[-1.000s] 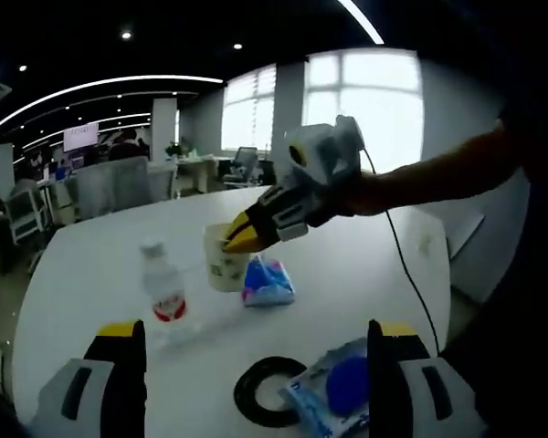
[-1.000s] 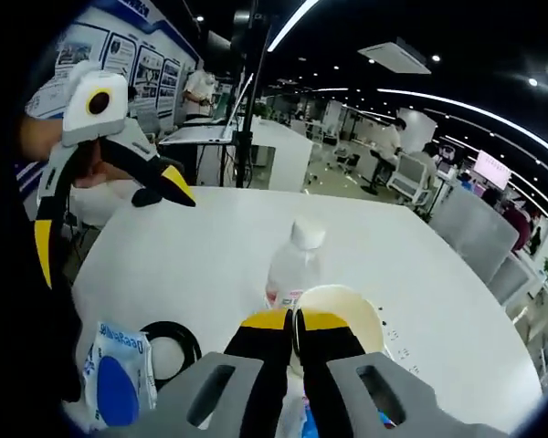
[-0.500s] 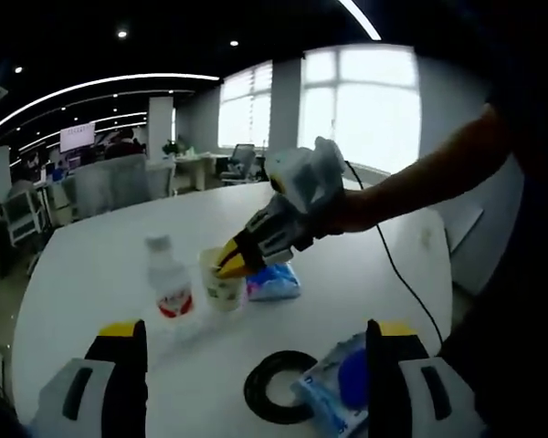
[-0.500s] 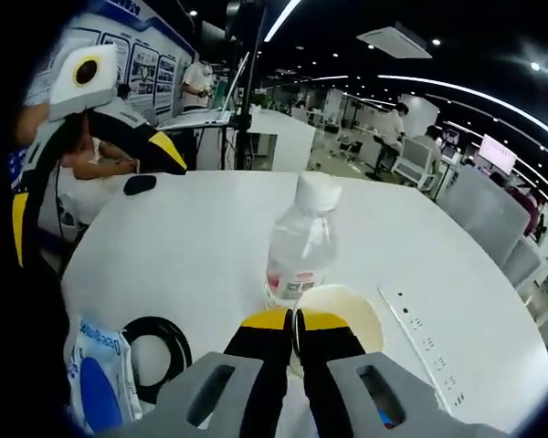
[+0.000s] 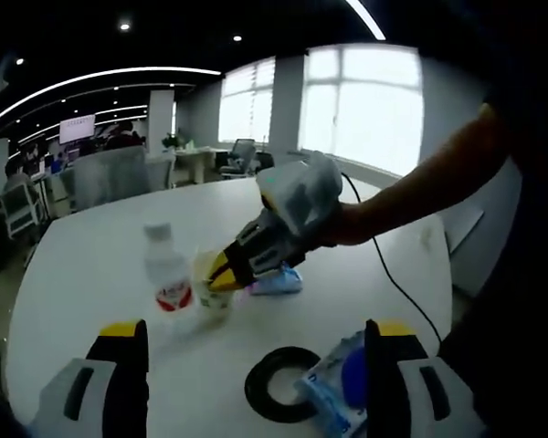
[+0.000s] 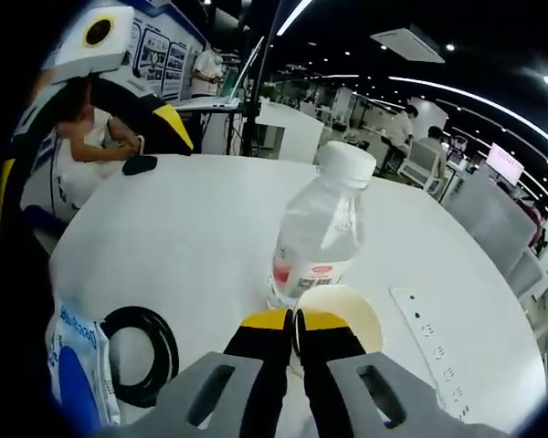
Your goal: Arrange the tabletop items into an orderly group along one side of the table until the central work area is clear of visible clutter.
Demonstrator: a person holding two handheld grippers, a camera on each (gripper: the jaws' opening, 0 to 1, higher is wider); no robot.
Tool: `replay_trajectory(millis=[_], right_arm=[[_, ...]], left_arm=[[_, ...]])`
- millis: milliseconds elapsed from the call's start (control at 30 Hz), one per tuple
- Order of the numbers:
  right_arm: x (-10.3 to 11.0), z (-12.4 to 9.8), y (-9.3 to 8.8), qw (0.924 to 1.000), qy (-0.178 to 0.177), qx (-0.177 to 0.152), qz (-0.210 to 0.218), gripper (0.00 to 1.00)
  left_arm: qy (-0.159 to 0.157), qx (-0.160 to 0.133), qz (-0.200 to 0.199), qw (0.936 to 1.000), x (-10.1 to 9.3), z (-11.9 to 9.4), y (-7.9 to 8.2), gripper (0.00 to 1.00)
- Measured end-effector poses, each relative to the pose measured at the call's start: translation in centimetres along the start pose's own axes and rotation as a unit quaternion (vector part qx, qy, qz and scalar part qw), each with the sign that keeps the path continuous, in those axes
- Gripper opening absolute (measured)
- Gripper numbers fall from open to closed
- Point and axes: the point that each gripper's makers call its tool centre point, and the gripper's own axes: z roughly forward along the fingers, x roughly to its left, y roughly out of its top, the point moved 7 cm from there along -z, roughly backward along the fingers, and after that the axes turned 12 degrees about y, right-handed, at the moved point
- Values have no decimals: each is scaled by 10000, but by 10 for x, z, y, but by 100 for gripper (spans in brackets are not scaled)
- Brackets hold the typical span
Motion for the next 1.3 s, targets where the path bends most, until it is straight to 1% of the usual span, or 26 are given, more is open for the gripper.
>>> replay_trajectory(millis=[33, 167, 200, 467, 500, 667, 733, 767, 833, 867, 933, 967, 1033, 1067, 1100, 1200, 1300], right_arm=[[2, 1, -1, 9999, 24, 96, -78, 0], [4, 3, -4, 9995, 76, 244, -185, 0], [3, 4, -3, 9998, 86, 159, -89, 0], [3, 6, -5, 9998, 115, 166, -18, 0], [3, 7, -7, 9997, 118, 218, 2, 2], [4, 6, -8, 9996, 126, 249, 74, 7], [3, 5, -8, 9995, 70, 282, 104, 13], [3, 2, -7, 9995, 36, 265, 137, 16], [4, -3, -4, 9998, 12, 146, 158, 16], [5, -6, -2, 9998, -60, 126, 110, 17], [2, -7, -3, 9998, -180, 76, 96, 24], [4, -12, -2, 9997, -223, -15, 138, 25], [4, -19, -1, 9992, -320, -88, 238, 26], [4, -22, 0, 9990, -347, -118, 258, 27], [2, -26, 0, 9982, -471, -207, 306, 30], [2, -36, 1, 9965, -563, -326, 519, 34], [2, -49, 0, 9952, -680, -396, 575, 37]], left_arm=[[-7, 9, -9, 10000, -2, 0, 1, 97], [-18, 23, -32, 10000, -2, 2, 0, 96], [-25, 34, -28, 10000, -3, 2, 0, 96], [-59, 94, -15, 9999, -5, 3, -3, 96], [-60, 101, -12, 9999, -5, 2, -4, 96], [-69, 129, 24, 9999, -7, 2, -5, 96], [-72, 118, 25, 9999, -9, 2, -5, 96], [-75, 111, 21, 9999, -10, 1, -4, 96], [-75, 90, 39, 9999, -11, 1, -3, 96], [-62, 61, 51, 9999, -12, 1, -1, 96], [-57, 20, 32, 10000, -12, 1, 1, 96], [-54, 7, 22, 10000, -12, 1, 2, 96], [-41, -15, 23, 10000, -13, 3, 4, 96], [-43, -15, 29, 10000, -15, 3, 5, 96], [-42, -16, 30, 10000, -15, 4, 5, 96], [28, -4, 11, 10000, -18, 5, 6, 96], [88, 2, -16, 10000, -20, 7, 8, 96]])
